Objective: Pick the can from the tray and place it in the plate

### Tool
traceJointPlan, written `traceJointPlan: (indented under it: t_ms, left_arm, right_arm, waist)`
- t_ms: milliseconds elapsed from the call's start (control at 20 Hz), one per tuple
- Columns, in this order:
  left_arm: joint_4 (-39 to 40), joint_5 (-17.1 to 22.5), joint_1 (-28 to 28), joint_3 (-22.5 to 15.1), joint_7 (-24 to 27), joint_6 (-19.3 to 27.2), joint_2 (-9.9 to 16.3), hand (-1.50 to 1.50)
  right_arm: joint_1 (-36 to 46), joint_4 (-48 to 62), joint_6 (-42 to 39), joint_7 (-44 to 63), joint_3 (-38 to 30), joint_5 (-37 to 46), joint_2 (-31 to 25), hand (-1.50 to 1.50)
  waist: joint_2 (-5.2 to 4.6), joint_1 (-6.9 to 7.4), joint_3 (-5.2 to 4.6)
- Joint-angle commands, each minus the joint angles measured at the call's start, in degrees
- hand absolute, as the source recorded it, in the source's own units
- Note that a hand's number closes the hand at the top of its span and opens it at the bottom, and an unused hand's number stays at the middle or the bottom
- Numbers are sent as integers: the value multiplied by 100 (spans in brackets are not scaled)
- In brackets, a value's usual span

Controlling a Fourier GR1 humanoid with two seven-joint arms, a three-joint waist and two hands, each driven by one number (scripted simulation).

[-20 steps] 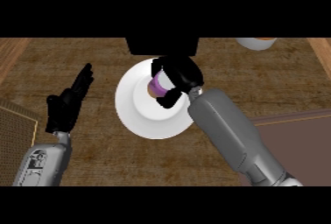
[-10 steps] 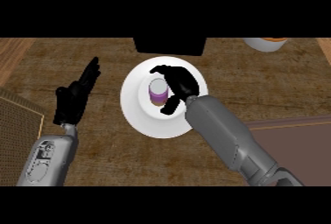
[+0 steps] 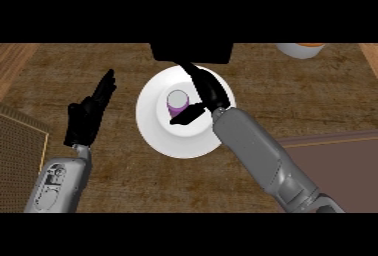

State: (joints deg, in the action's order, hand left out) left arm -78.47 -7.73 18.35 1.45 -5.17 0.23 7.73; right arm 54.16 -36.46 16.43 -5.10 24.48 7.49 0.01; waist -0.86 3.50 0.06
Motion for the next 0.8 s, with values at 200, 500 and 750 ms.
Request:
traceJointPlan:
  t_ms: [200,500,750]
  left_arm:
    - [-231,-102,-197,-30,-144,123,-28,0]
    - [-343,-127,-415,-16,-108,184,-74,0]
    - [-269,123,-105,315,-192,-89,239,0]
  right_arm:
    - [-89,295,49,-760,-1233,-804,-422,-150]
    - [-456,-32,-781,-970,-1760,-1143,-1272,-150]
    - [-353,700,-1581,-1523,-2088,-1145,-1784,-150]
  waist:
    - [51,-255,-1]
    - [84,-330,-4]
    - [60,-280,-3]
